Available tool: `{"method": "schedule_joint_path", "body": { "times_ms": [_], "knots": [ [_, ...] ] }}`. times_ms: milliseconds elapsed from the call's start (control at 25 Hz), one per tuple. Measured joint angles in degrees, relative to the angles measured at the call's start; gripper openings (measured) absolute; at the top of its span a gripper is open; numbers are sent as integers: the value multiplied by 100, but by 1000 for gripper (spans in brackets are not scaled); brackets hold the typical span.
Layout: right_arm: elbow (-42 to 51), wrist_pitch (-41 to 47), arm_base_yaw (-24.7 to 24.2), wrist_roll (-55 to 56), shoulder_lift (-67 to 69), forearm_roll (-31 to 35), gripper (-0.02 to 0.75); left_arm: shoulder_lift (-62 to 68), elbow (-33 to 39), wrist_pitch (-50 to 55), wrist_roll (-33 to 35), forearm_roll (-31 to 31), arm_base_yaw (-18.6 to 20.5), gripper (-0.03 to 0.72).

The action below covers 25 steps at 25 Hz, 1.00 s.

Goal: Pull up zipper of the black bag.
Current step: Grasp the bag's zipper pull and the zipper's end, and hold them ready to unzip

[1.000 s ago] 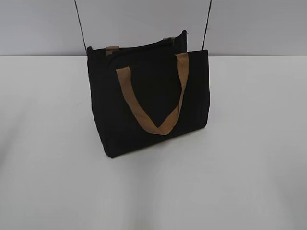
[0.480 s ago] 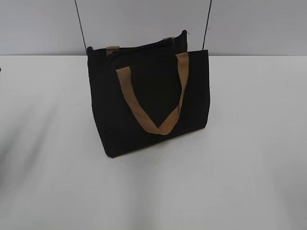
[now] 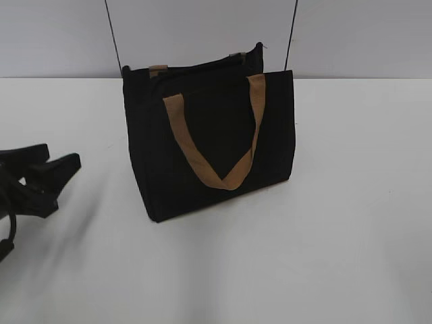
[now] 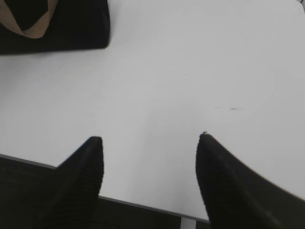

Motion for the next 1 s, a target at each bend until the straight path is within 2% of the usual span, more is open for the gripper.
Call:
{"method": "schedule_joint_path", "body": {
  "times_ms": [200,440,760,1000],
  "knots": [
    [0,0,0,0,0,0,468,954,-226,-26,-11,600,0,474],
    [0,0,0,0,0,0,468,1603,-896,-43,-193,1290,-23,474],
    [0,0,0,0,0,10,468,2298,-1735,-47,-298,1456,-465,474],
    [0,0,0,0,0,14,468,2598,-2186,-47,-390,1232,-745,467]
  ]
}}
